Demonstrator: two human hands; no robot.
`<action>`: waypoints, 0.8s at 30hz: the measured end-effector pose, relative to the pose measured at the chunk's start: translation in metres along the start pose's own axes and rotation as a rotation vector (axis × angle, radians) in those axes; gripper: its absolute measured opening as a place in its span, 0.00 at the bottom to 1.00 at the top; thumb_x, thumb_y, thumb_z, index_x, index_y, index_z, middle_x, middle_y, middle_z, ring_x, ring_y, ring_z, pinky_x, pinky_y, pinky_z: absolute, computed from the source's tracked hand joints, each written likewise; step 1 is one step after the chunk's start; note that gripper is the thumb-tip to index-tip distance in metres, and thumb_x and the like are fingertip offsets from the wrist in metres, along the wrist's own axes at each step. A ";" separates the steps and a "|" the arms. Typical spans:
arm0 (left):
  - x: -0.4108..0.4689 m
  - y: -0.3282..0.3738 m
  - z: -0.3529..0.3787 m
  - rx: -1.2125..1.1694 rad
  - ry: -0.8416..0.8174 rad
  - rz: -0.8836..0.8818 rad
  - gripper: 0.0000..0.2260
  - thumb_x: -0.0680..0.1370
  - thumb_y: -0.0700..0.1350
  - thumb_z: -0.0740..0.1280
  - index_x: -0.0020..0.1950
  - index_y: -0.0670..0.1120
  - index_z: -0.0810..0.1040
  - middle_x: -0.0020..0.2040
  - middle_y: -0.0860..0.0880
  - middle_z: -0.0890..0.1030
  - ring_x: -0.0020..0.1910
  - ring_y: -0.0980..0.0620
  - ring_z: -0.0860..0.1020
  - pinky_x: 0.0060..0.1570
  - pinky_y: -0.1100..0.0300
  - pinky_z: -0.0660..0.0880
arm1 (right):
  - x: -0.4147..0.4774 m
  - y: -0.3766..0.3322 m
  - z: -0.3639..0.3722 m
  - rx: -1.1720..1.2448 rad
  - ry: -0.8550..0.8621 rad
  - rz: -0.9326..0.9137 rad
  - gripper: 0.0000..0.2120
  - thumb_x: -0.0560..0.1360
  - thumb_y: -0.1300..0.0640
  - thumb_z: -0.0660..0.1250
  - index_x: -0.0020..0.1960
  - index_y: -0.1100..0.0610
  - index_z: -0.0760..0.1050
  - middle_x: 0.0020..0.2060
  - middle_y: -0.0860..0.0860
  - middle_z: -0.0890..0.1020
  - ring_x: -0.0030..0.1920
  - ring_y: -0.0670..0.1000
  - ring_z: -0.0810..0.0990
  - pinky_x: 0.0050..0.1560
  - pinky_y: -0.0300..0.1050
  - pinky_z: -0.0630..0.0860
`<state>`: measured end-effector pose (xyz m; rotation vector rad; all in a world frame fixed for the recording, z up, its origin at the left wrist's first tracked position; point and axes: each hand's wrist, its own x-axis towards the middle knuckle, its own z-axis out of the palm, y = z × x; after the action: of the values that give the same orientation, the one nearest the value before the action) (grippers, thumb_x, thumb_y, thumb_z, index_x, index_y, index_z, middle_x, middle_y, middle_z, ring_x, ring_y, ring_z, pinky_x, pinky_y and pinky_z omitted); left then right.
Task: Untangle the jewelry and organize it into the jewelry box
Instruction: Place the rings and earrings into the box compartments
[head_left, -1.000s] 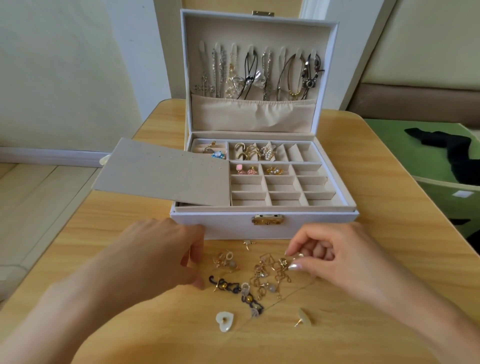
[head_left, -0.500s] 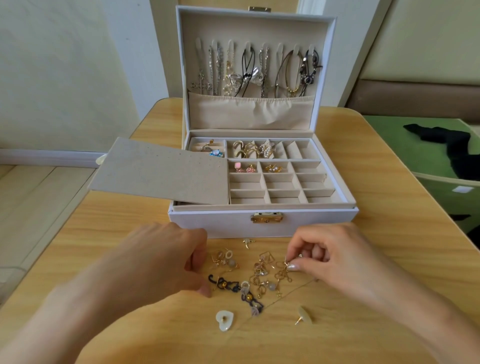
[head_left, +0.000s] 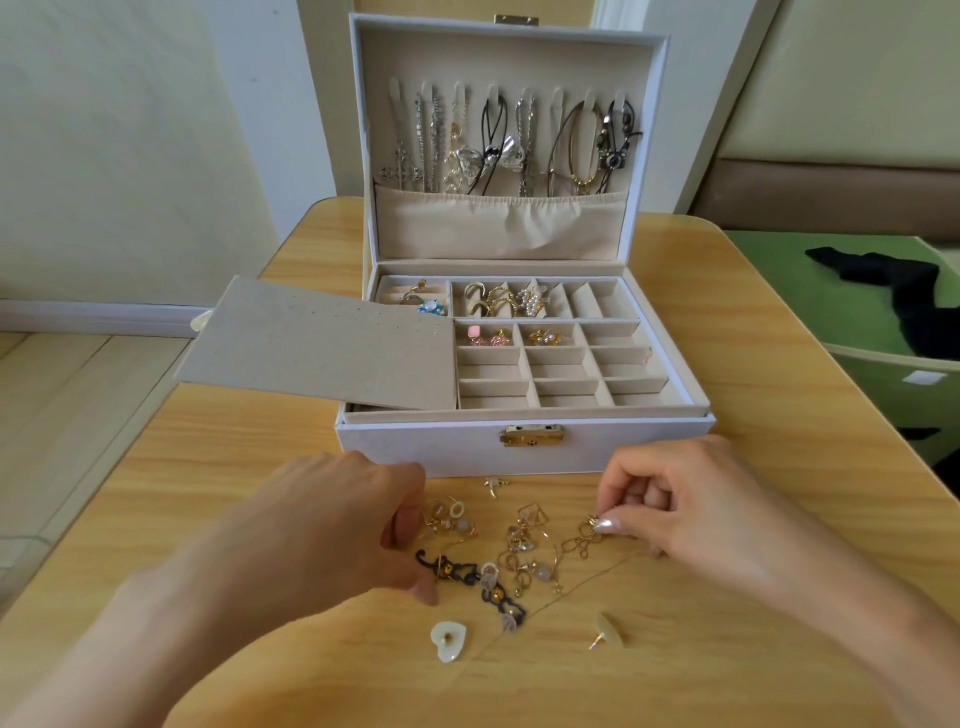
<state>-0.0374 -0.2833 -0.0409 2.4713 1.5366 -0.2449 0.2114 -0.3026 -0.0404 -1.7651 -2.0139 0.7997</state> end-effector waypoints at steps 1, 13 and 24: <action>0.000 0.000 -0.001 -0.004 -0.015 0.005 0.21 0.64 0.70 0.67 0.41 0.55 0.68 0.40 0.58 0.77 0.40 0.59 0.74 0.37 0.66 0.67 | 0.000 0.000 0.000 0.000 0.000 0.003 0.09 0.68 0.59 0.75 0.32 0.49 0.78 0.26 0.46 0.77 0.27 0.42 0.74 0.33 0.39 0.72; 0.000 -0.004 -0.003 -0.088 0.231 0.137 0.07 0.76 0.58 0.62 0.52 0.63 0.67 0.34 0.63 0.73 0.30 0.66 0.69 0.36 0.69 0.66 | -0.004 -0.009 -0.004 0.319 0.065 -0.067 0.11 0.67 0.70 0.73 0.37 0.54 0.78 0.31 0.52 0.81 0.28 0.50 0.81 0.30 0.41 0.78; 0.018 0.030 0.022 0.108 0.604 0.207 0.13 0.63 0.51 0.79 0.41 0.50 0.79 0.18 0.51 0.71 0.15 0.50 0.68 0.19 0.63 0.59 | -0.004 -0.011 -0.003 0.331 0.115 -0.113 0.10 0.65 0.64 0.76 0.32 0.53 0.78 0.27 0.52 0.81 0.28 0.50 0.81 0.30 0.43 0.79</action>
<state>-0.0035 -0.2865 -0.0640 2.9321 1.4594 0.5134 0.2051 -0.3071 -0.0307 -1.4649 -1.7712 0.9128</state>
